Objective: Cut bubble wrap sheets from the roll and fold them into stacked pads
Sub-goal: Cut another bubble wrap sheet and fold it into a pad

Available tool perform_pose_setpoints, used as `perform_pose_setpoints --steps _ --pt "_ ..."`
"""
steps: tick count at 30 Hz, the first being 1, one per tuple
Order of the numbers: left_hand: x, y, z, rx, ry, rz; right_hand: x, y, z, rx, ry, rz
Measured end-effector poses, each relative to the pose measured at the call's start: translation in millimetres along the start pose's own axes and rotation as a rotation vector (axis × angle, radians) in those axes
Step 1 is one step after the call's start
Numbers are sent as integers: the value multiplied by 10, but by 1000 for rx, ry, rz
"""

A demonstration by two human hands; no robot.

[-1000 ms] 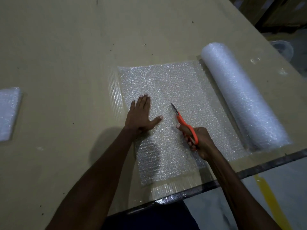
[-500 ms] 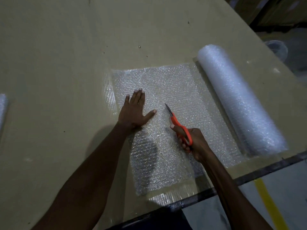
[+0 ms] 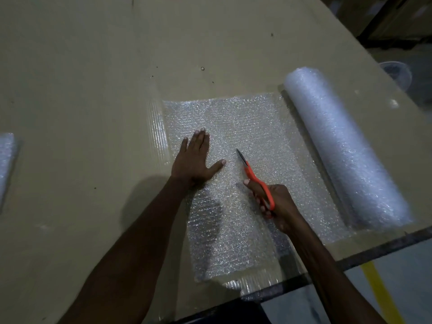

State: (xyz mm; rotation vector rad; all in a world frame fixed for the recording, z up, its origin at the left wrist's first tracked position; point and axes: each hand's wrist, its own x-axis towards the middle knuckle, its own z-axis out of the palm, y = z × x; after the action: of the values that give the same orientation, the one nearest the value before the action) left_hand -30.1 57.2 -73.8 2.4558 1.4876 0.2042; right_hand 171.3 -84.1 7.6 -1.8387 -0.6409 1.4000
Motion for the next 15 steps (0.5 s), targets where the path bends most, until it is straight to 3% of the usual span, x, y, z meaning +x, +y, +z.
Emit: perform_pose_setpoints --steps 15 --pt "-9 3 -7 -23 -12 1 123 -146 92 2 11 6"
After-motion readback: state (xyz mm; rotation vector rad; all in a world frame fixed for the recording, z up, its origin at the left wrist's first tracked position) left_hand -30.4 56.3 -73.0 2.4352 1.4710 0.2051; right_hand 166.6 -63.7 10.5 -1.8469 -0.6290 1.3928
